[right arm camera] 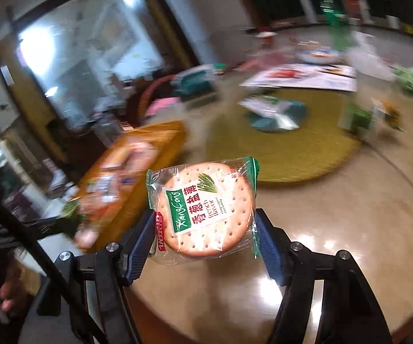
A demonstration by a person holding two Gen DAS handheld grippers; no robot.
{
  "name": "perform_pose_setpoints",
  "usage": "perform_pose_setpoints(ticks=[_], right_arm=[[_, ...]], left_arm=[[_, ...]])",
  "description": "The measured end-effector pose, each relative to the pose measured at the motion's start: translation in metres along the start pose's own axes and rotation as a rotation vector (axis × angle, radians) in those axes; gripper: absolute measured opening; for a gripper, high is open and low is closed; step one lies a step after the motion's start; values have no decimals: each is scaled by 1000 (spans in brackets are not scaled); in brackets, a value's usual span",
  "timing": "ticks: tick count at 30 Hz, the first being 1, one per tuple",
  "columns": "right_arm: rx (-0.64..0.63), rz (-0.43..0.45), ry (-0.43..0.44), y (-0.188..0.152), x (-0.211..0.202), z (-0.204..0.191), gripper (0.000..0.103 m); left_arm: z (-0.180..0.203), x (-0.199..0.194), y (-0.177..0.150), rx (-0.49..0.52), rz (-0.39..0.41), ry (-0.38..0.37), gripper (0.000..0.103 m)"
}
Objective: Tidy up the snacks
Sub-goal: 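Carry both packs over the tray and open both tools to release them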
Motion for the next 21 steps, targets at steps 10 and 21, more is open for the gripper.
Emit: perform_pose_setpoints(ticks=[10,21], right_arm=[[-100,-104,163,10,87,-113,67],[-178,-172,6,2,174,-130,67]], left_arm=[[-128,-3,30,-155,48,204,38],[-166,37,26,-144,-41,204,41]])
Point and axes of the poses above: each gripper's, at about its wrist camera, not at the fingertips, and x roughly the way its jaws point, z to its right, y to its top, the point moved 6 cm from there along x, roughly the way its jaws point, and after that the axes turned 15 degrees about z, right-handed, at the moved point
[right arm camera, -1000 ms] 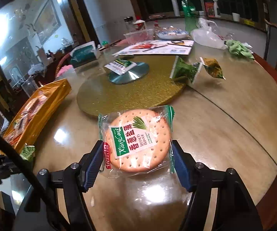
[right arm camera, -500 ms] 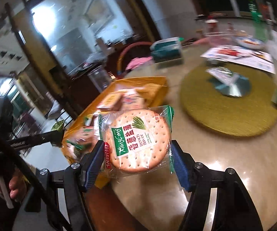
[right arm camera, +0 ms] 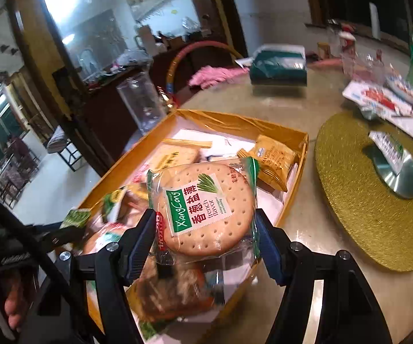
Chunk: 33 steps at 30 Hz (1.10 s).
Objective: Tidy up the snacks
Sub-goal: 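Carry both packs over the tray and open both tools to release them, then withdraw both open tools from the tray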
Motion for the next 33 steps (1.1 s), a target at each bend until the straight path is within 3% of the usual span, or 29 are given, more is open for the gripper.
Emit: perform_pose_setpoints(ticks=[4,6,8,10,12,14,18,22,26,33], right_arm=[[30,-22,0,-5,11,4,73],[17,-21,0,-5,10,4,77],[16,6,-3,-2,1,4,79],[24,49,24,3,-19,3,81],[18,81,44,6,-33,0,81],[16,108,61,6,-51,2,81],[51,113,95,-5,-75,15,81],[101,99,69,-25,-91,41,81],[171,97,18,-44,-108,77,81],[289,85,-26,-61,-149,147,81]], left_arm=[[1,3,-3,26,-25,5,56],[2,1,-4,35,-13,15,57],[6,-5,-3,58,16,40,62],[10,-16,0,75,79,83,79],[16,-31,4,106,154,126,81],[24,-40,4,139,176,129,81],[50,-63,0,124,192,20,81],[102,-75,-13,155,177,-107,83],[150,-71,-32,185,164,-174,83],[226,-43,-70,253,52,-247,83]])
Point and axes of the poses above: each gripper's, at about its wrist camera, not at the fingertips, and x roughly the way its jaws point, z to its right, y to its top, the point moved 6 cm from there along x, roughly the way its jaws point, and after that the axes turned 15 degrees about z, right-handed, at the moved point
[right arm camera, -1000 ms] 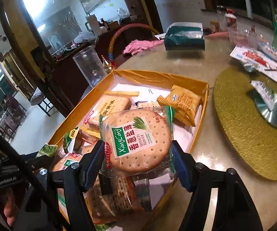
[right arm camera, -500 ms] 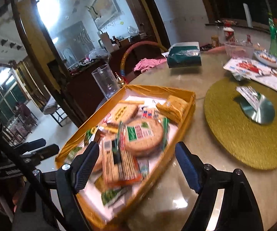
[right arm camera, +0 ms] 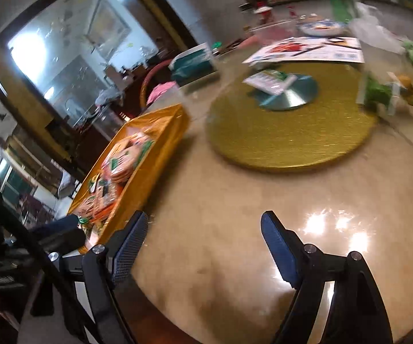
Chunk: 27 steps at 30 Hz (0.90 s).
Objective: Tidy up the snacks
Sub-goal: 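Withdraw both open tools from the tray, then grasp the small green-and-yellow snack packet with the right tool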
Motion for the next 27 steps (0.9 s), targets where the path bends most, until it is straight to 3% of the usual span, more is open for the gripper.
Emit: perform_pose_setpoints(ticks=[8,17,22,27], right_arm=[[13,55,-103,27,-37,64,81],[105,76,-234,59,-37,140,81],[122,101,-337,110,-22,185,81],[158,84,-448,155,4,231,71]], left_arm=[[52,19,-12,44,-45,-84,83],[60,26,-19,49,-78,-95,83],[52,23,-20,28,-73,-90,83],[47,19,-20,13,-64,-80,83]])
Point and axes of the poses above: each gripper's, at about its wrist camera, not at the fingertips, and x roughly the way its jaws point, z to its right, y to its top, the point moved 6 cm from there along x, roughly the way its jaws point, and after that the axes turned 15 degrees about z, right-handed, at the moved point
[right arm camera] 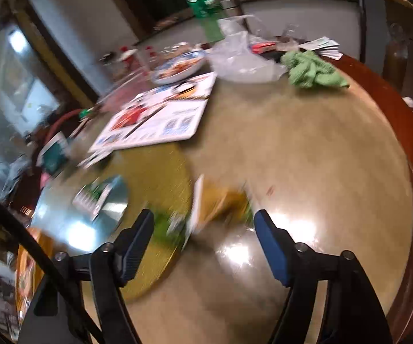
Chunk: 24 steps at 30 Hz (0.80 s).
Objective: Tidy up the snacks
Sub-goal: 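Grasp the small green-and-yellow snack packet with the right tool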
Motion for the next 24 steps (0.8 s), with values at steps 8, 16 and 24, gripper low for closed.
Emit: perform_pose_setpoints(ticks=[8,16,24], right_arm=[[82,-86,-12,-20,32,8,45],[-53,-157,148,-80,-2,-61,44],[-154,-130,205,-132,-57,-83,45]], left_arm=[[-7,-5,0,-16,7,-2,83],[4,5,-3,1,-15,-29,83],[2,13,-8,1,-44,-23,83]])
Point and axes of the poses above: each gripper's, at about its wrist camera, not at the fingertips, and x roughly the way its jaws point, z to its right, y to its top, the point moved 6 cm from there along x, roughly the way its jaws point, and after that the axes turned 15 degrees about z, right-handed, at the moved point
